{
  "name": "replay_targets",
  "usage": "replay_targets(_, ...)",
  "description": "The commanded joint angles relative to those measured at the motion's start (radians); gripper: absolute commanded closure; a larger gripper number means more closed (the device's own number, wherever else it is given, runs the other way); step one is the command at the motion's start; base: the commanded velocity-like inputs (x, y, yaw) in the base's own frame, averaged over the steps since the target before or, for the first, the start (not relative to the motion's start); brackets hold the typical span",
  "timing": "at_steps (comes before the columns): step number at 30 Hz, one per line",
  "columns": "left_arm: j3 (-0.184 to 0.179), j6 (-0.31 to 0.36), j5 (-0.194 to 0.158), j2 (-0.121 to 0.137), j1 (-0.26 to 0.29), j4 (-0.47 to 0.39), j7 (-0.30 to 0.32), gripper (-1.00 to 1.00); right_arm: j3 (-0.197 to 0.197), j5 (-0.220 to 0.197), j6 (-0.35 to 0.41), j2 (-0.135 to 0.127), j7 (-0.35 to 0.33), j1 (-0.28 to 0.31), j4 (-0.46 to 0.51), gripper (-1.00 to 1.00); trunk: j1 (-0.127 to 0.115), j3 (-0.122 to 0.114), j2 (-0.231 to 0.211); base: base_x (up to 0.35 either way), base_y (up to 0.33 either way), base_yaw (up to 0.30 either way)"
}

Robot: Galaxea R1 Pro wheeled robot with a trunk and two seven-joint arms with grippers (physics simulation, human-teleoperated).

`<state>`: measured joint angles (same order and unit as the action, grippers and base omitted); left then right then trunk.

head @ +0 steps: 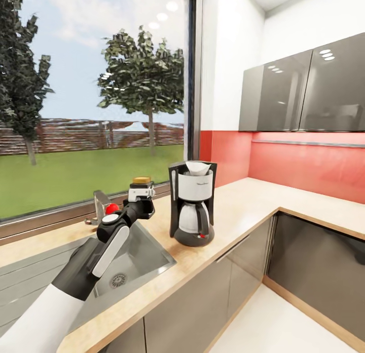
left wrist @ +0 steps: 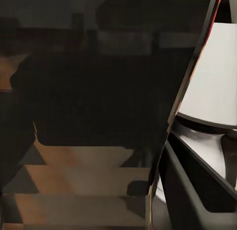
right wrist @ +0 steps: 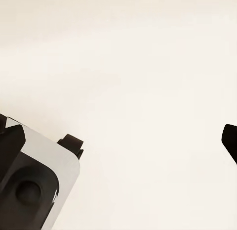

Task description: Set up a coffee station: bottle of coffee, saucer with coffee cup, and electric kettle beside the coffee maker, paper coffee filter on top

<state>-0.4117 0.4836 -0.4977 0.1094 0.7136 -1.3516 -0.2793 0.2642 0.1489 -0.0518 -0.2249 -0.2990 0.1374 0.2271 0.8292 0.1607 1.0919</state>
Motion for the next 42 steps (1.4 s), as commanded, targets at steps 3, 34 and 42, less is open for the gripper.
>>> replay_targets(3,-0.003,0.003,-0.008,0.001,0.001,-0.001,-0.008,1.0,-0.004,0.011,-0.005,0.0,-0.003,0.001,0.0,-1.0,0.0,0.001,0.001,0.123,-0.001,0.0)
replay_targets(34,-0.004,-0.036,-0.006,-0.002,0.001,0.124,0.083,1.0,-0.005,0.012,-0.005,0.001,-0.003,0.001,0.0,-1.0,0.0,0.001,0.001,0.037,0.0,0.0)
replay_targets(42,-0.004,-0.059,-0.004,-0.005,0.004,0.202,0.125,1.0,-0.005,0.012,-0.005,0.001,-0.003,0.001,0.0,-1.0,0.0,0.001,0.001,0.0,0.0,0.0)
